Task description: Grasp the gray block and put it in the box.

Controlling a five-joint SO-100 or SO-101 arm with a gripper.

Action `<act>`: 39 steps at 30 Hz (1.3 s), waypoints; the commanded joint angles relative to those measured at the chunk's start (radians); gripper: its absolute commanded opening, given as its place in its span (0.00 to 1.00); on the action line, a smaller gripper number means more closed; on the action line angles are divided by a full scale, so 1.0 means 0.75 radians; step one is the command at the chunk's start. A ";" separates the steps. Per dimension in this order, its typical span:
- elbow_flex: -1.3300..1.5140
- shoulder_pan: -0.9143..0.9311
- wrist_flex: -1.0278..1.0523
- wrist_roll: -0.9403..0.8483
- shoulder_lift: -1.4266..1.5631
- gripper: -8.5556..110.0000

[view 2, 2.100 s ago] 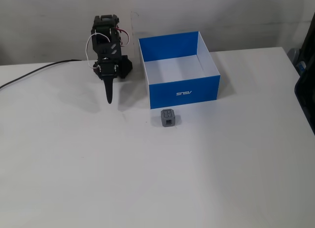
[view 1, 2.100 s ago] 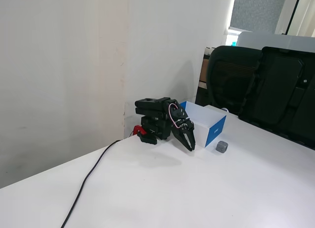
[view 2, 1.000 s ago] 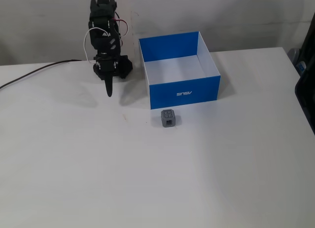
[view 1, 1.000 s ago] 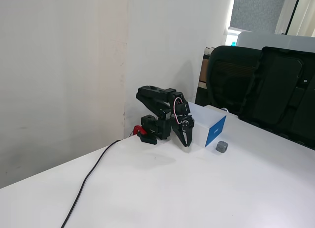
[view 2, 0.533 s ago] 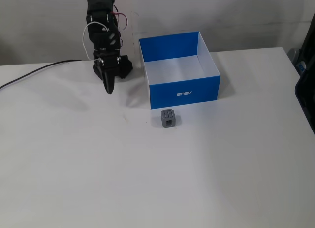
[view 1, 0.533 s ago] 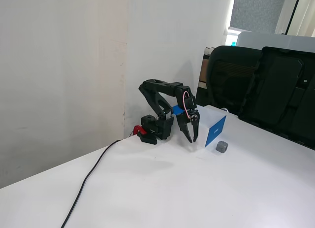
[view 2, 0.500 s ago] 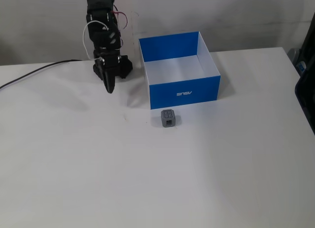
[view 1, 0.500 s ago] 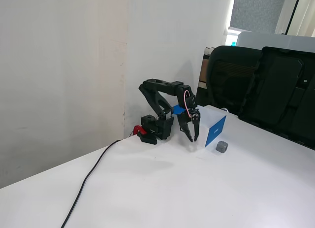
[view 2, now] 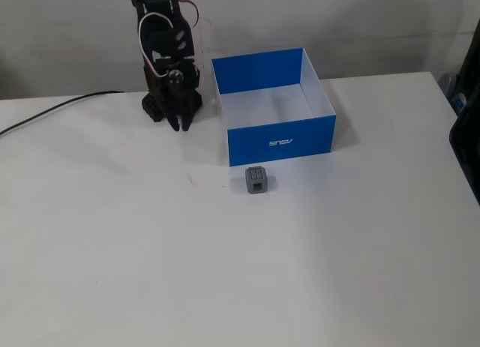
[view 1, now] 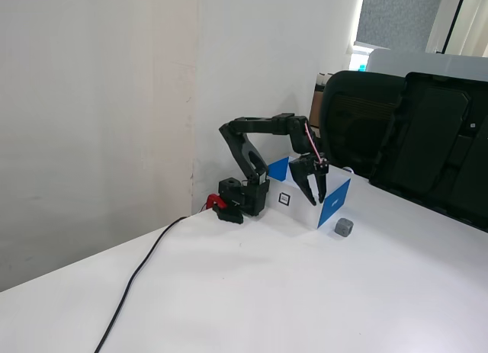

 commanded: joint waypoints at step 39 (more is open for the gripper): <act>-0.982 0.423 0.372 -0.108 -0.955 0.38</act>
